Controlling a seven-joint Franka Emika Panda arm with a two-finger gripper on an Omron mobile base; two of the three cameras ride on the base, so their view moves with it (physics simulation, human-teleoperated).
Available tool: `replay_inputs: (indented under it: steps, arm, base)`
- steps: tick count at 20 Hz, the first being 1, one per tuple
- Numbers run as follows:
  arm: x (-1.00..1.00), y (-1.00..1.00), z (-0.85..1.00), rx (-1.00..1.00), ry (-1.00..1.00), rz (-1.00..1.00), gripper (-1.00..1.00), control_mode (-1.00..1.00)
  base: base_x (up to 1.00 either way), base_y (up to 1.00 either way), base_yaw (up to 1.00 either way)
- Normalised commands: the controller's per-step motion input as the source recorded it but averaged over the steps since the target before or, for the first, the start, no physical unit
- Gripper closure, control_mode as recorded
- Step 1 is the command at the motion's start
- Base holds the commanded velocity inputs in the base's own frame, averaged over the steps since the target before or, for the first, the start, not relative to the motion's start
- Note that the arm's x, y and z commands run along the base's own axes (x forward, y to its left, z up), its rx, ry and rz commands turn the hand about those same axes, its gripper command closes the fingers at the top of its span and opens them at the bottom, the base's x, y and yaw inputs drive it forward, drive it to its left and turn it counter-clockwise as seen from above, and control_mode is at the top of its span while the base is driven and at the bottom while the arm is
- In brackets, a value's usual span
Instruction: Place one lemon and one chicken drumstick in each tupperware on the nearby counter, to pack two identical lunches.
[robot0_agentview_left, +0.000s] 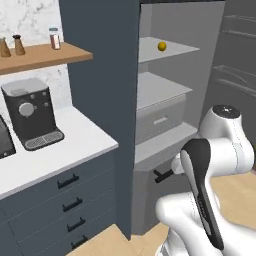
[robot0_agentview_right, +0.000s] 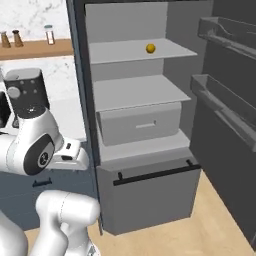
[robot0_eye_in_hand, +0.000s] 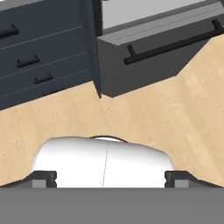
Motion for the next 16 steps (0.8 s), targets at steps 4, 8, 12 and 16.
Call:
replay_inputs:
  steps: [4,8,12,16]
  arm:
    - [0.00,0.00,0.00,0.00,0.00,0.00,-1.00,1.00]
    - [0.00,0.00,0.00,0.00,0.00,0.00,-1.00,1.00]
    - [0.00,0.00,0.00,0.00,0.00,0.00,-1.00,1.00]
    - [0.00,0.00,0.00,0.00,0.00,0.00,-1.00,1.00]
  base:
    - [0.62,-0.96,0.03]
    - [0.69,-0.56,0.00]
    - [0.83,-0.15,0.00]
    - [0.73,-0.04,0.00]
